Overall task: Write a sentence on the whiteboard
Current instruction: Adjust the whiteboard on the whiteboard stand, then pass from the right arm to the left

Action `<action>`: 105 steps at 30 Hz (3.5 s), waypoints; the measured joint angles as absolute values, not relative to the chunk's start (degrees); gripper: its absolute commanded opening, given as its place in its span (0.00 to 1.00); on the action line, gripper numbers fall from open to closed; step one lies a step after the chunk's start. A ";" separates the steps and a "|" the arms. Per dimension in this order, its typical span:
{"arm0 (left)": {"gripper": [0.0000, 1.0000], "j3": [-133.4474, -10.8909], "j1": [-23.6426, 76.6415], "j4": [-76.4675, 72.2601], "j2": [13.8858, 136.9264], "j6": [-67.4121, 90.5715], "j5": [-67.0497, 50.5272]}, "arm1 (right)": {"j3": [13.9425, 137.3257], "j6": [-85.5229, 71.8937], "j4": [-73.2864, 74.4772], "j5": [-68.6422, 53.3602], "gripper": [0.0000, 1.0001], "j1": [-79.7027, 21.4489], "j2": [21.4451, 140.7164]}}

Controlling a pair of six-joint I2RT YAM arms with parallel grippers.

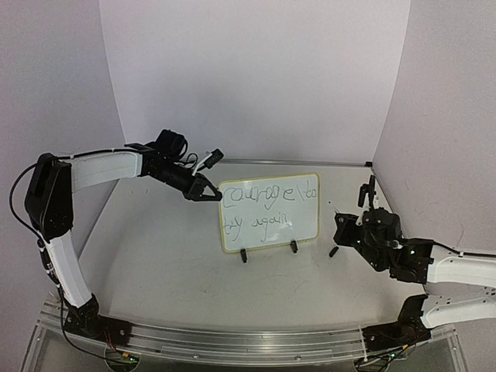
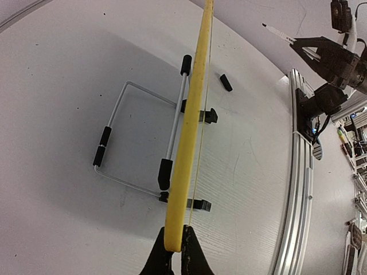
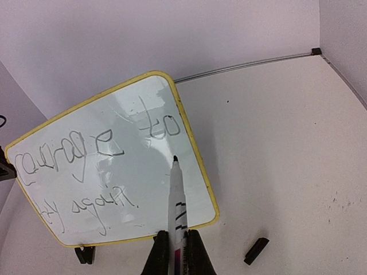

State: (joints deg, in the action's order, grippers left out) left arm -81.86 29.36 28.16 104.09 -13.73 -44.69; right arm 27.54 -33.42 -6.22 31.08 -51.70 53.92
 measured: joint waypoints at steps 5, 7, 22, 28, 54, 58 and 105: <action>0.00 -83.17 28.56 30.44 104.21 -14.46 -45.92 | 27.21 -32.93 -5.18 31.27 0.00 -51.24 53.74; 0.00 -83.58 28.55 30.84 104.25 -14.96 -45.92 | 27.21 -32.93 -5.02 31.27 0.00 -51.24 53.74; 0.27 -81.17 28.55 29.13 104.93 -12.27 -44.29 | 27.22 -29.61 -5.05 26.54 0.00 -51.13 50.92; 0.52 -75.92 28.38 25.64 102.87 -9.90 -40.01 | 27.22 -27.69 -6.36 19.55 0.00 -51.13 48.56; 0.71 -54.87 35.05 -6.32 65.96 22.54 -13.87 | 28.43 -24.29 -41.46 8.07 0.00 -53.15 63.41; 0.71 -54.06 39.17 -12.75 67.20 29.46 -13.93 | 33.61 -21.52 -48.31 11.78 0.00 -57.49 73.16; 0.27 -57.04 46.94 -28.58 80.00 54.36 -27.06 | 54.02 -2.72 -59.46 33.77 0.00 -72.70 94.08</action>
